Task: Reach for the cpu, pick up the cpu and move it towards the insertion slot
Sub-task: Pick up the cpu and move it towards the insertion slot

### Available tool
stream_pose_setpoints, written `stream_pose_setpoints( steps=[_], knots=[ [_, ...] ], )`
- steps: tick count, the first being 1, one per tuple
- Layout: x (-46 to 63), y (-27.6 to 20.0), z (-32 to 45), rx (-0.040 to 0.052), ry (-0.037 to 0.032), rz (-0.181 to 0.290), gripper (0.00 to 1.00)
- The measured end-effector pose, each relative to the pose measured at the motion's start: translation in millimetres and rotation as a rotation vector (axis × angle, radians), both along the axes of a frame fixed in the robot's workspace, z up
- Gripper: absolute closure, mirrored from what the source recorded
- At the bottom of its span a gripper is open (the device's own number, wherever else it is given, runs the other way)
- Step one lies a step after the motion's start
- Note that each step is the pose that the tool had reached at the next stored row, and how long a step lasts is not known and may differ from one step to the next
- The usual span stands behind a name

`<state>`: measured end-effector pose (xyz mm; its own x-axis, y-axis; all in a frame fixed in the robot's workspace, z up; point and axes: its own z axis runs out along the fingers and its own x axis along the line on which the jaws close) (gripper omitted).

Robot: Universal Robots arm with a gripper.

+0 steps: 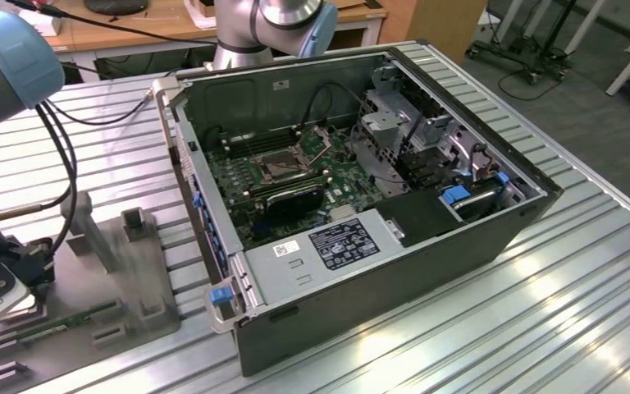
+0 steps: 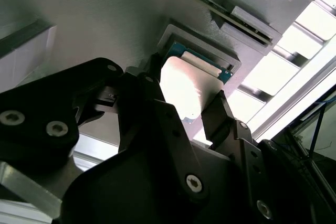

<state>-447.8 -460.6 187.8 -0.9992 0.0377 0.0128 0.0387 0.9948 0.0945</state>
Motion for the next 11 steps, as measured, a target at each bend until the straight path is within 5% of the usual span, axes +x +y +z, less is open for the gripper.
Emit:
stream_pose_setpoints(
  steps=[11],
  knots=[
    [0.0,0.0,3.6,0.0000,0.0000,0.000,0.45]
  ],
)
